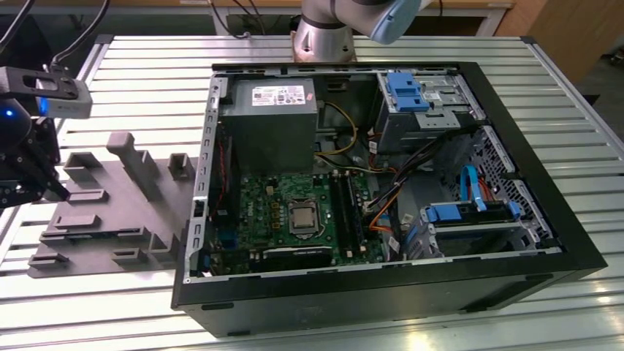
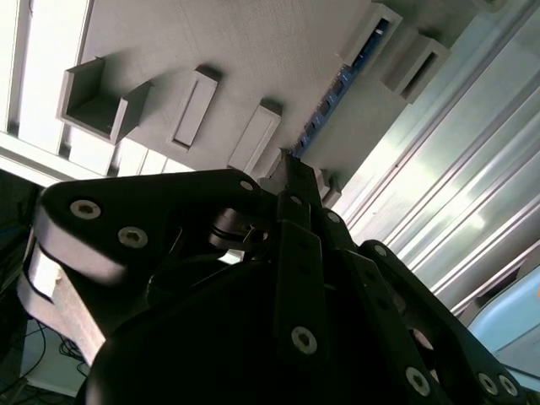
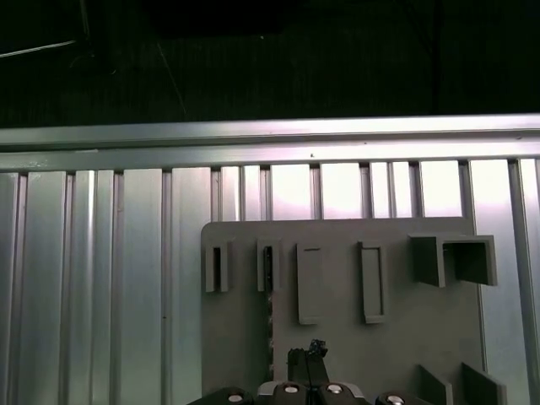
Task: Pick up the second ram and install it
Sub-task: 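Pick up the second ram and move it above second insertion slot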
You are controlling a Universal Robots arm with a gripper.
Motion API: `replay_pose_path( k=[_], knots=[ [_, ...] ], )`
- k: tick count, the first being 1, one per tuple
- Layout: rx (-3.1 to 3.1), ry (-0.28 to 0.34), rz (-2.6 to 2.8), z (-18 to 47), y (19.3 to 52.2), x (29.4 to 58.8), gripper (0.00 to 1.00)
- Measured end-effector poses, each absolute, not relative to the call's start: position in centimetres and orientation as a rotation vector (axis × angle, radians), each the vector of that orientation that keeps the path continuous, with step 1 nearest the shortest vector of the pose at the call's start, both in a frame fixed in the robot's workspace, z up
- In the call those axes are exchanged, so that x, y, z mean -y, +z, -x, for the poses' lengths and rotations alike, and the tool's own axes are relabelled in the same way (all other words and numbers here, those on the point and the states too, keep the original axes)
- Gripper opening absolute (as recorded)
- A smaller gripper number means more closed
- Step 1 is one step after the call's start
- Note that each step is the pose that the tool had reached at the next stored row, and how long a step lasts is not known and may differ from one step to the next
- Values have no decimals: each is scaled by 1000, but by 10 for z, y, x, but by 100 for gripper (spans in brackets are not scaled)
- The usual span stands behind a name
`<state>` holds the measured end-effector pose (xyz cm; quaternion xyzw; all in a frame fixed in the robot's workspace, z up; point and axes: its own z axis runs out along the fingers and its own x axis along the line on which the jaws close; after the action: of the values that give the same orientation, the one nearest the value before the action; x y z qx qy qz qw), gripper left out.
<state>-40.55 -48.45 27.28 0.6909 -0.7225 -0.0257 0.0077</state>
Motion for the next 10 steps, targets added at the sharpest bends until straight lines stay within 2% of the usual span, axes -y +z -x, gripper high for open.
replay_pose_path(
  k=[10],
  knots=[
    [2258, -80, -2160, 405, 270, 485, 11]
  ],
)
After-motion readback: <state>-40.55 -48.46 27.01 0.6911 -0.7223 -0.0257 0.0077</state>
